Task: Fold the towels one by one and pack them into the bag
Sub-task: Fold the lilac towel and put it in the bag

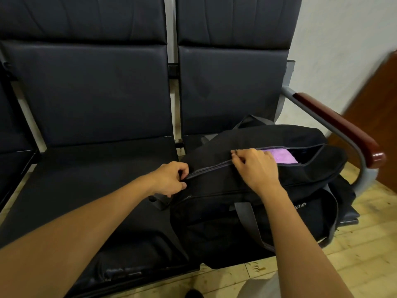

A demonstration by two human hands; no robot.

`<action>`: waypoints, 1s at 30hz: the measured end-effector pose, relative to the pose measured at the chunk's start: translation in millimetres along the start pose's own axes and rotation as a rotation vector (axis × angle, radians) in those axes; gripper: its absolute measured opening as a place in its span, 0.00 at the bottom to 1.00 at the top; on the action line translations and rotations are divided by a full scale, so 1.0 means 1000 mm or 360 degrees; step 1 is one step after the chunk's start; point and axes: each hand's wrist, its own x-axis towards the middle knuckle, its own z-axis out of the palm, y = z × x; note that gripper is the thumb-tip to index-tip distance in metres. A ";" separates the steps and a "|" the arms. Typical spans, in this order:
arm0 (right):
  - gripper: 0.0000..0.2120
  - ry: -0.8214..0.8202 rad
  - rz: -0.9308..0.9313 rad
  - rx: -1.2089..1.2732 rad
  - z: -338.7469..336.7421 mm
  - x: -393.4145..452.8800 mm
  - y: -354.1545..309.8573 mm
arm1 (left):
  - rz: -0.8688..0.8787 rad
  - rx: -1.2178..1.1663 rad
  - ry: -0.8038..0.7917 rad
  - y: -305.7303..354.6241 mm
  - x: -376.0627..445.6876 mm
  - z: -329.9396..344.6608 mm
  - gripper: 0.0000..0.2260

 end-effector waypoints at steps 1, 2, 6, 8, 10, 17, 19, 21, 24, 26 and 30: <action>0.15 0.0054 0.0059 -0.0024 -0.002 -0.001 0.009 | -0.0003 0.0010 -0.0004 -0.001 0.000 0.000 0.06; 0.15 0.0120 0.0122 -0.0053 -0.004 -0.001 0.019 | -0.0003 0.0020 -0.0010 0.000 -0.001 -0.001 0.07; 0.17 0.0264 0.0276 -0.0078 -0.004 -0.001 0.041 | 0.0003 0.0224 -0.0025 0.006 0.002 -0.002 0.09; 0.16 0.0298 0.0243 -0.0060 -0.002 -0.001 0.041 | 0.0012 0.0349 0.0020 0.010 0.003 -0.002 0.09; 0.14 0.0366 0.0197 -0.0015 0.000 0.000 0.042 | 0.0078 0.0411 0.0160 0.018 0.004 0.001 0.09; 0.10 0.0431 0.0075 0.0033 0.002 0.004 0.046 | 0.0825 0.0575 0.0704 0.099 0.023 0.036 0.10; 0.08 0.0486 0.0029 -0.0015 0.002 0.003 0.049 | 0.0860 0.0626 0.0802 0.122 0.041 0.047 0.14; 0.04 0.0558 -0.0026 -0.0066 0.002 0.002 0.052 | 0.0763 0.0503 0.0735 0.135 0.057 0.054 0.15; 0.03 0.0611 -0.0052 -0.0170 0.006 0.002 0.059 | 0.0594 0.0255 0.0529 0.142 0.075 0.055 0.12; 0.04 0.0626 -0.0060 -0.0195 0.009 0.003 0.065 | 0.0555 0.0250 0.0448 0.144 0.081 0.053 0.11; 0.09 0.0742 0.0132 -0.0051 0.004 0.006 0.084 | 0.0498 0.0305 0.0409 0.146 0.085 0.047 0.10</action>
